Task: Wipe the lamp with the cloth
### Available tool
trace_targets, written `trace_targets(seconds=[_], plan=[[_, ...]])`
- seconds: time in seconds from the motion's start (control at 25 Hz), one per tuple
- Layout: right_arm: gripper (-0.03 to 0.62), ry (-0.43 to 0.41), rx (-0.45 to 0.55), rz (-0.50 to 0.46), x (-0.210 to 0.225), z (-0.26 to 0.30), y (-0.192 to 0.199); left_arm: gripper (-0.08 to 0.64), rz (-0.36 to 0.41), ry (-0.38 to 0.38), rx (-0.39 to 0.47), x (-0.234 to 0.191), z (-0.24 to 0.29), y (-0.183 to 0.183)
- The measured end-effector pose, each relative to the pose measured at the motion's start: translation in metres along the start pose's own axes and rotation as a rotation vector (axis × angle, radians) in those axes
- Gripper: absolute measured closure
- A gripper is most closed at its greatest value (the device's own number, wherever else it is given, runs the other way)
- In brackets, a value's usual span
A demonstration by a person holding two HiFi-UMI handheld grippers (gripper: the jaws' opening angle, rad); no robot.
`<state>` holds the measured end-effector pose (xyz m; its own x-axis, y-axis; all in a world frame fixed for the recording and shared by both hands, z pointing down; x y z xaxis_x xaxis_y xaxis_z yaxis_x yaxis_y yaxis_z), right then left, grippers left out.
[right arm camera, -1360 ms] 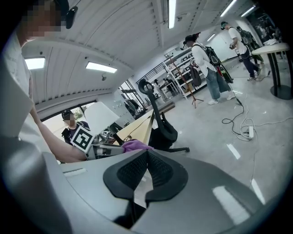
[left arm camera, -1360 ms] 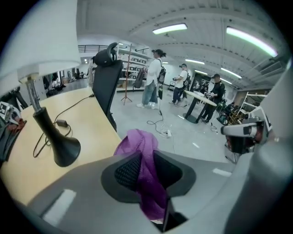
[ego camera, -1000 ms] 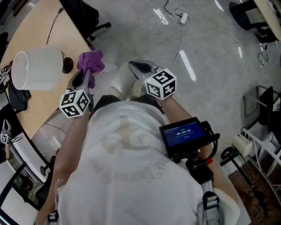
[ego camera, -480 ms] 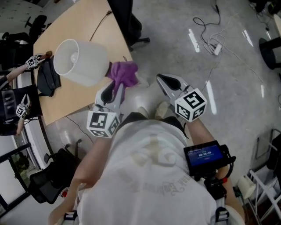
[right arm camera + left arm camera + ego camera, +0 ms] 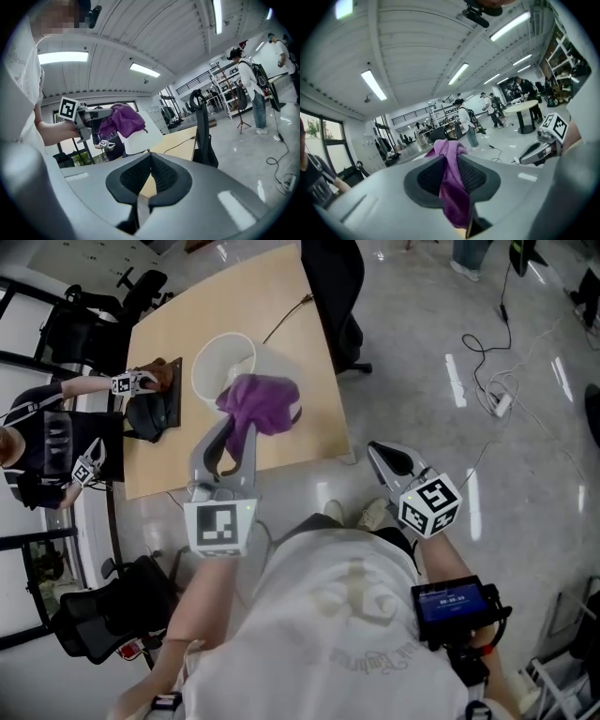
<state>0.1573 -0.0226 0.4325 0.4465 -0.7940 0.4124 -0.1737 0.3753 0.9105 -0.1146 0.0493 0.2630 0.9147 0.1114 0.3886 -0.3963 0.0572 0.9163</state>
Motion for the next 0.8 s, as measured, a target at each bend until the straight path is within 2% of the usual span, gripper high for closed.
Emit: trace_targets(seconds=[0.12,0.2,0.6,0.8], plan=[[0.578,0.011,0.002,0.01,0.0,-0.001,0.004,0.477,0.145,-0.023,0.002,-0.013,0.017,0.004],[0.578,0.026,0.007,0.02,0.004,-0.005,0.009,0.477,0.198,-0.005,-0.04,-0.01,0.031,0.016],[0.578,0.106,0.011,0.048,0.022,-0.019,0.013,0.477,0.204,0.147,-0.205,0.029,0.059,0.079],[0.578,0.127,0.002,0.046,0.028,-0.023,0.012,0.476,0.172,0.21,-0.256,0.042,0.063,0.107]])
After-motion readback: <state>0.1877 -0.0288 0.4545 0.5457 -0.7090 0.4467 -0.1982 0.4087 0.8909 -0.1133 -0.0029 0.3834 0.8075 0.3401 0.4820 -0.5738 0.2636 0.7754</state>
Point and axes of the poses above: the fingertips, and each gripper's own axes: z forward along the fingers, x to its right, y out of its underside, the point moved 10 cm from there along -z, backward along the fingers, and after that the axes turned 10 degrees about x, right-handed, at the moved point
